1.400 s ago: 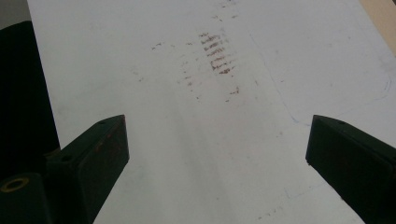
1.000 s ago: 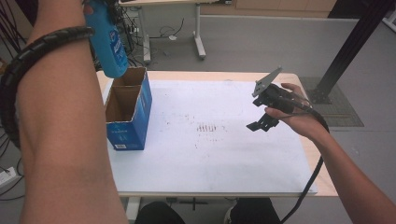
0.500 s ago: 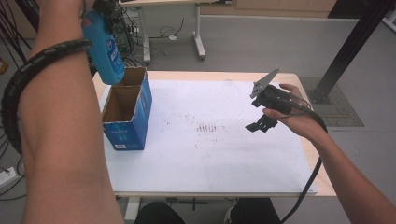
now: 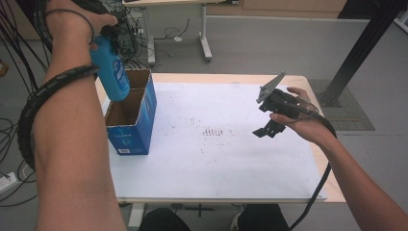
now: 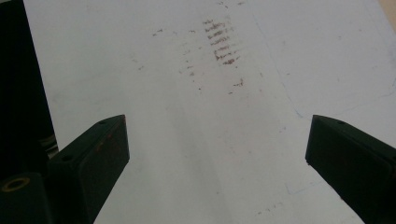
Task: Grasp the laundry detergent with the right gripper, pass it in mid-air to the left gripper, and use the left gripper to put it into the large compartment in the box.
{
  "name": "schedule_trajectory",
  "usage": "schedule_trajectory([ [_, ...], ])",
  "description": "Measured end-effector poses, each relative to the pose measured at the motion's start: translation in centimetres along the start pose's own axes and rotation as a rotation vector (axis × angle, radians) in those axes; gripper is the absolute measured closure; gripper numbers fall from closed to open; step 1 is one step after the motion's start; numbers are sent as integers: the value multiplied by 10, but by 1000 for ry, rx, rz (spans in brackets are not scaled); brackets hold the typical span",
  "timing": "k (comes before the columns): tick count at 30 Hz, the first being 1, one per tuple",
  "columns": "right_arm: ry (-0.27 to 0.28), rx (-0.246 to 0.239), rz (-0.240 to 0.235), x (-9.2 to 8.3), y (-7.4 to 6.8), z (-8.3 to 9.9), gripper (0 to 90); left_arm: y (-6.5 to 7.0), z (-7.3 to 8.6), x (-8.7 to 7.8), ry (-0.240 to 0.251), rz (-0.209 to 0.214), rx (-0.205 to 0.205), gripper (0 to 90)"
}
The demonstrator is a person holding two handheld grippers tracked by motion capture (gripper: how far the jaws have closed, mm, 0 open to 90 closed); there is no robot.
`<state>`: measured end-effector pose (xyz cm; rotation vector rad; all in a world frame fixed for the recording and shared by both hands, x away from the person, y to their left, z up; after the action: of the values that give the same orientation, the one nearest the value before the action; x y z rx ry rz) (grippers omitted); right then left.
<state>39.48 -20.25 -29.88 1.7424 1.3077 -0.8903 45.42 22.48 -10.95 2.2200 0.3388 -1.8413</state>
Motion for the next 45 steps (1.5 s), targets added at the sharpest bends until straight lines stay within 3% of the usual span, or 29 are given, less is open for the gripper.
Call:
schedule_trajectory([
  [11,-14,-9,1,1,0,-1,61,-4,5,39,-25,-1,9,368],
  [27,-24,-11,0,4,0,-3,62,-6,10,78,-33,-24,46,367],
  [45,-34,-1,-14,16,0,0,62,-5,21,146,-63,-40,84,367],
])
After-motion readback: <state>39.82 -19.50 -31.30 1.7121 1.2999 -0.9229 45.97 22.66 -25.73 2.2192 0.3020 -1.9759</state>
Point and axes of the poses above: each handheld gripper's, and its own axes: x roughly forward along the jaws, z roughly out of its underside, y roughly to its right, the point moved 3 cm from there along x, roughly forward along the jaws, and after that the axes turned 10 degrees about -x, right-handed, at the moved point
